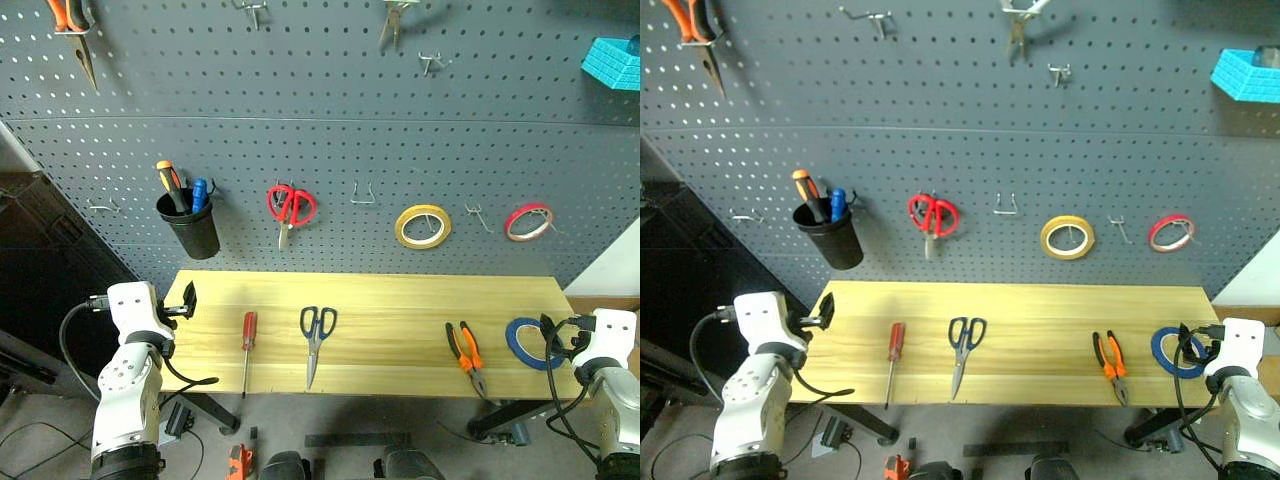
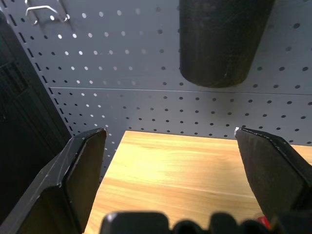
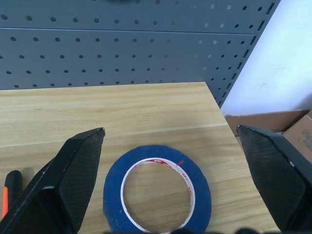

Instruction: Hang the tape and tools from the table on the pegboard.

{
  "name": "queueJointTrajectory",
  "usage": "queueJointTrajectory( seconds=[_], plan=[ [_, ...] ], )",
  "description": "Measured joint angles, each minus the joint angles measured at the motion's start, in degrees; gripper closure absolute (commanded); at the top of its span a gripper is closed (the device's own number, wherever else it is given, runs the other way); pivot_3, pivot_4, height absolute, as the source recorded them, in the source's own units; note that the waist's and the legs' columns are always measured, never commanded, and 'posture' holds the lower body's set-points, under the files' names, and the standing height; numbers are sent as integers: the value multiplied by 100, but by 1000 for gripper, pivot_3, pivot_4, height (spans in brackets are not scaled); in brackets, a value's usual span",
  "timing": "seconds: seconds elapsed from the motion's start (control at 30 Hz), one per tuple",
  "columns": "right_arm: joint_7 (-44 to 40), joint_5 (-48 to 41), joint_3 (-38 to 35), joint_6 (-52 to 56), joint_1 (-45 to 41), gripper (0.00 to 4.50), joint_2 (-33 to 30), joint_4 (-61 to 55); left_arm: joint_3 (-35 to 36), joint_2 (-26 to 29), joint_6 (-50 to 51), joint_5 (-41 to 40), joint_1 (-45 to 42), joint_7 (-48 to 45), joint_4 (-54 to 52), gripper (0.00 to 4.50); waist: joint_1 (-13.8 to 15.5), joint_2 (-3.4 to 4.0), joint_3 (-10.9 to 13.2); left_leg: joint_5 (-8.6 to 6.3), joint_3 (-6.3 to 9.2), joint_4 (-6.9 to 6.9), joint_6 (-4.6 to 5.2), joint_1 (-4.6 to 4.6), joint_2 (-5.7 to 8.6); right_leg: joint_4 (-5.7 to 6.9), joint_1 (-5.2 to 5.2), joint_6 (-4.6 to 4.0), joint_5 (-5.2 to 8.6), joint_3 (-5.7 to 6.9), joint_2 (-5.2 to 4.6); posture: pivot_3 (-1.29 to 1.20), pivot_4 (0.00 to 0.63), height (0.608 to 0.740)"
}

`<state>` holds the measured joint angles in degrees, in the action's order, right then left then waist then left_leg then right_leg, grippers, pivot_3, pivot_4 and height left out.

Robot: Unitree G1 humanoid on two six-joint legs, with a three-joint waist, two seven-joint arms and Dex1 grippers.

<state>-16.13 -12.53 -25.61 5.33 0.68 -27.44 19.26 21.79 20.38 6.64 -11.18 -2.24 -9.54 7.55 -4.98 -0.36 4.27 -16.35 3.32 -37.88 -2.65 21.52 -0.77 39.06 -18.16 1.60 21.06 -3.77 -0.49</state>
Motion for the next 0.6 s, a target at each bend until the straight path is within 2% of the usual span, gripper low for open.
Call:
queueJointTrajectory(
  seconds=[0.6],
  plan=[
    [-37,7,0,-3,-225,26,-66,91,108,62,-185,122,45,193,30,0,8,-1,0,0,-4,1,0,-1,0,0,-1,0,0,-4,0,-98,59,740]
  ],
)
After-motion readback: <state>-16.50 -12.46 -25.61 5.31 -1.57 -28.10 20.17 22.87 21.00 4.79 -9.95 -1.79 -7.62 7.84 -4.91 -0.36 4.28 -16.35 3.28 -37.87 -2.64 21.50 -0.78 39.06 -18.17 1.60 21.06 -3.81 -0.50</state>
